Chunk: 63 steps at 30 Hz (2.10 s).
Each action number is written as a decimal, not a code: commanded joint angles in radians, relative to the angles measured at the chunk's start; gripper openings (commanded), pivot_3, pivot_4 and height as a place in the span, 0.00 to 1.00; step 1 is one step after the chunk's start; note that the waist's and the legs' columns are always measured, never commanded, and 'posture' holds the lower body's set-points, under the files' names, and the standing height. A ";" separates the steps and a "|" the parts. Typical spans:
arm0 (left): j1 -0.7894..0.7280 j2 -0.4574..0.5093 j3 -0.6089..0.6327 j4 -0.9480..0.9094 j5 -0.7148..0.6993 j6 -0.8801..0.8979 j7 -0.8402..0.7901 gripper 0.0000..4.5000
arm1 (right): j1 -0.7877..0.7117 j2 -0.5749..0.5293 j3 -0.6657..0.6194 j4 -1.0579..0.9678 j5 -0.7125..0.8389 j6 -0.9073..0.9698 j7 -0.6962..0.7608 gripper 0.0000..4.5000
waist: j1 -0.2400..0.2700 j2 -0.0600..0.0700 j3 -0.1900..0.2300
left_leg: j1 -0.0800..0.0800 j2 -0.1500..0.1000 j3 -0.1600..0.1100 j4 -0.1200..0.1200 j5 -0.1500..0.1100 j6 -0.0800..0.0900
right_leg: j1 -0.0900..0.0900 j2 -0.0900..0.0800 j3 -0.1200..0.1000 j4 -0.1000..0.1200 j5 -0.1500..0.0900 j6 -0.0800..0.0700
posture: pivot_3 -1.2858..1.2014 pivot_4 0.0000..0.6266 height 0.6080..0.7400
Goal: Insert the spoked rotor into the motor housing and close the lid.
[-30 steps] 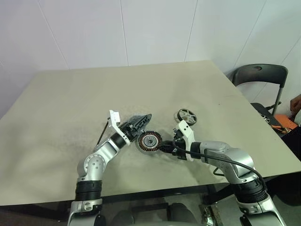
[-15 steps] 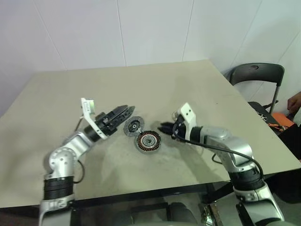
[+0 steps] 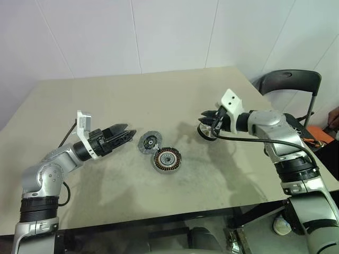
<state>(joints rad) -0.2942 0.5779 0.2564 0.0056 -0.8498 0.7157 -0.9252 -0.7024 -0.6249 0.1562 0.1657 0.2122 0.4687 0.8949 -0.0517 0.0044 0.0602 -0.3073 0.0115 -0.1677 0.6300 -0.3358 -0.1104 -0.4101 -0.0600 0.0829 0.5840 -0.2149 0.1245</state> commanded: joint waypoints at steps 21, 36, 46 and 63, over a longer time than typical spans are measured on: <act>0.060 -0.065 -0.023 0.356 0.539 -0.835 0.121 1.00 | 0.104 0.236 0.060 -0.228 0.009 0.074 -0.121 0.71 | 0.015 0.000 0.000 | 0.001 0.000 0.000 0.001 0.000 -0.001 | 0.000 -0.001 0.000 0.003 0.001 0.001 | 0.52 0.00 1.00; -0.118 -0.114 -0.089 0.669 0.650 -0.917 0.199 1.00 | 0.165 0.224 0.051 -0.277 -0.005 0.100 -0.160 0.71 | 0.007 0.000 0.000 | 0.004 0.000 0.000 0.003 0.000 0.000 | 0.001 0.000 0.000 0.010 0.001 0.001 | 0.52 0.00 1.00; -0.223 -0.161 -0.162 0.761 0.707 -0.892 0.215 1.00 | 0.199 0.230 0.061 -0.290 -0.018 0.092 -0.190 0.71 | 0.009 0.000 0.000 | 0.004 0.000 0.000 0.003 0.000 0.000 | 0.001 0.000 0.000 0.010 0.001 0.001 | 0.52 0.00 1.00; -0.310 -0.137 -0.182 0.850 0.748 -0.722 0.196 1.00 | 0.237 0.238 0.078 -0.294 -0.054 0.070 -0.210 0.71 | 0.008 0.000 0.000 | 0.004 0.000 -0.001 0.003 0.001 0.000 | 0.001 0.000 0.000 0.010 0.001 0.001 | 0.52 0.00 1.00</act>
<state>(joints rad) -0.5968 0.4329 0.0829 0.8940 -0.1049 -0.0152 -0.7210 -0.4565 -0.3861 0.2347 -0.0813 0.1641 0.5598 0.6896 -0.0436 0.0043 0.0598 -0.3033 0.0111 -0.1687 0.6332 -0.3353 -0.1109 -0.4088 -0.0599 0.0827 0.5943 -0.2139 0.1255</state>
